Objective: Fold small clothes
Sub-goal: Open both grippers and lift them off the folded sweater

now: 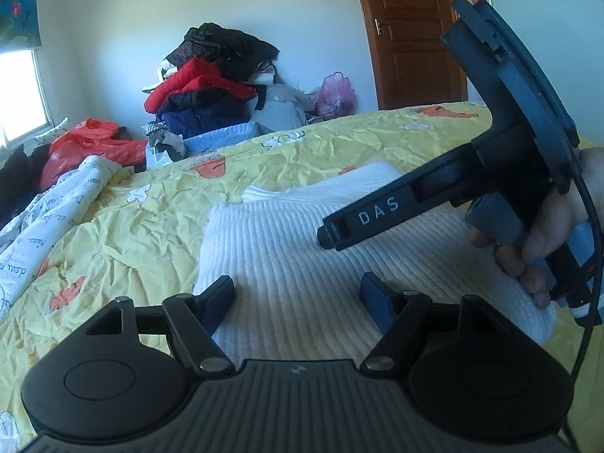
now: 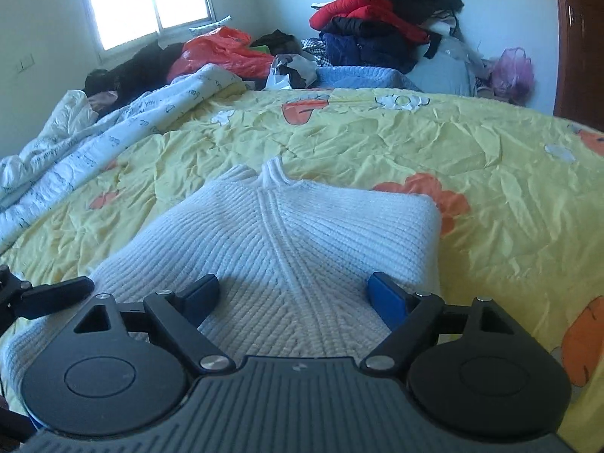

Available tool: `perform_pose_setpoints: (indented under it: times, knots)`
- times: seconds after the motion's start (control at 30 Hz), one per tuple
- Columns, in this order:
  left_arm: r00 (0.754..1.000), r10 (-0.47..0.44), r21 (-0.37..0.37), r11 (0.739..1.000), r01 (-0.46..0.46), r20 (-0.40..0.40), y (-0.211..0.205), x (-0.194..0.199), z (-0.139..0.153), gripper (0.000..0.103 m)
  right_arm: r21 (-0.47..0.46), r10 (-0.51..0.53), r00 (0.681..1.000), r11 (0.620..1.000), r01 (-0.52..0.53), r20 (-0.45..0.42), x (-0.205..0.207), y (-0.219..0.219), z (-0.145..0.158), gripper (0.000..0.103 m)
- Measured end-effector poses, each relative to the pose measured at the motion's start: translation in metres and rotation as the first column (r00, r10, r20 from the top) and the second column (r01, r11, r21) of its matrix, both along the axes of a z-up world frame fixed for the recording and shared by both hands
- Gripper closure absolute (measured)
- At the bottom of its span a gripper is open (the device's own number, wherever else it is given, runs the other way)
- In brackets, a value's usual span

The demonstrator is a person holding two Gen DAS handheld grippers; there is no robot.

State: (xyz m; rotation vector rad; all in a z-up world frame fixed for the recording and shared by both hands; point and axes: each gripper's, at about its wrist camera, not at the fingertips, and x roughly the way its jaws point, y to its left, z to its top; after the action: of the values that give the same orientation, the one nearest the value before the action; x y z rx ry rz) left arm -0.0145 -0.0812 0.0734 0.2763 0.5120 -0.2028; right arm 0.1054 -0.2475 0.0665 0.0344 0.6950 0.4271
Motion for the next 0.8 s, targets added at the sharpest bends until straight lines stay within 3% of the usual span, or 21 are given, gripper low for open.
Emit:
perform_pose_setpoints:
  times: [0.1, 0.2, 0.3, 0.5, 0.63, 0.8]
  knots:
    - [1.000, 0.016, -0.022, 1.000, -0.015, 0.022, 0.012, -0.011, 0.010, 0.028, -0.021, -0.026, 0.999, 0.999, 0.027, 0.040, -0.011, 0.003, 0.012, 0.016]
    - [0.999, 0.014, -0.038, 0.999, -0.012, 0.050, 0.024, -0.032, 0.019, 0.027, 0.077, -0.100, 0.993, 0.993, 0.094, 0.067, -0.043, -0.012, 0.032, 0.007]
    - [0.998, 0.032, -0.015, 0.999, -0.032, 0.045, 0.029, -0.043, 0.014, 0.027, 0.166, -0.116, 0.987, 0.981, 0.098, 0.107, -0.085, -0.028, 0.039, 0.003]
    - [0.996, 0.076, -0.042, 0.996, -0.074, 0.045, 0.033, -0.061, 0.014, 0.027, 0.134, -0.168, 0.986, 0.977, 0.163, 0.022, -0.140, -0.045, 0.016, 0.003]
    - [0.995, 0.086, -0.034, 0.996, -0.084, 0.054, 0.032, -0.079, 0.016, 0.019, 0.156, -0.219, 0.975, 0.962, 0.223, -0.045, -0.164, -0.054, 0.002, 0.003]
    - [0.995, 0.086, -0.034, 0.996, -0.084, 0.058, 0.035, -0.102, 0.012, 0.019, 0.121, -0.212, 0.977, 0.969, 0.214, -0.025, -0.193, -0.044, -0.001, 0.002]
